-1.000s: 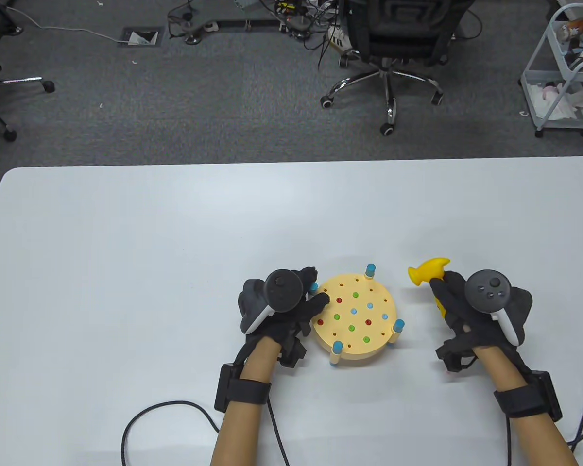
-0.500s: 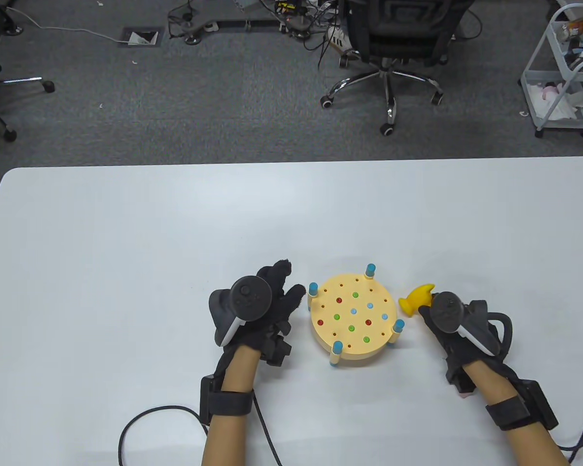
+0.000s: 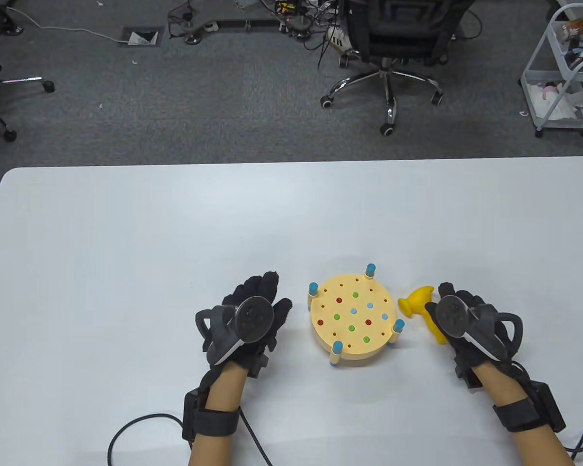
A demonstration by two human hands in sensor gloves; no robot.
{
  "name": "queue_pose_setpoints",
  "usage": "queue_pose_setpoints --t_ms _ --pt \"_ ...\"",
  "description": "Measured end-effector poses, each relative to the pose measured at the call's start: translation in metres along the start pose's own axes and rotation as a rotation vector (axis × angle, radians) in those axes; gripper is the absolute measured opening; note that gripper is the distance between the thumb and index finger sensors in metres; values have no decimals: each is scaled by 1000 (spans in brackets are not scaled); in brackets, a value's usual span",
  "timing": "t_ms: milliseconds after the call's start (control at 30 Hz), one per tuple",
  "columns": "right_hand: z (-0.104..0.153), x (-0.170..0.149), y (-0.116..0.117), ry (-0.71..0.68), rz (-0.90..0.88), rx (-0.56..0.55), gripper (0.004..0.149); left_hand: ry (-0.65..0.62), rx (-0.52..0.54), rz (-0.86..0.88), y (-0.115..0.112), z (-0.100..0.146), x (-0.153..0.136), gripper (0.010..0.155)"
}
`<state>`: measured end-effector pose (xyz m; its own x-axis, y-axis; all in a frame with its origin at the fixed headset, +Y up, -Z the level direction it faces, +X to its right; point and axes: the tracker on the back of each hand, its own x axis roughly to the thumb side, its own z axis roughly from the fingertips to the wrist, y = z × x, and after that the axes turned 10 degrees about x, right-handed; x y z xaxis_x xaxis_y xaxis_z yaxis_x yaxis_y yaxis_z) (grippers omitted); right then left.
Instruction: Hammer toy nails into tap bench
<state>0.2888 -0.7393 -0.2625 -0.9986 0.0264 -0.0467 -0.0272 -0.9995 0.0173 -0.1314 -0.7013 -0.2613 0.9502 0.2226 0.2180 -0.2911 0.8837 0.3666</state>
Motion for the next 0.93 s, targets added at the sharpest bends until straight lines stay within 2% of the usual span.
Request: queue_pose_setpoints --t_ms 100,233,300,433,667,933 --pt "15 -8 -20 -71 -95 -153 76 16 -10 -49 3 13 -15 66" --pt "25 -15 -15 -123 6 -215 83 43 -76 -42 -1 13 -21 68" --pt "21 -17 -5 -114 69 -189 87 23 -94 -49 -7 12 -18 70" --pt "16 -18 7 -131 61 -127 89 3 -109 -129 -17 11 -13 78" --pt "15 -15 14 -145 77 -95 89 25 -179 -26 -31 7 -10 78" --pt "14 -10 21 -164 100 -71 89 -15 -211 -79 -37 13 -5 80"
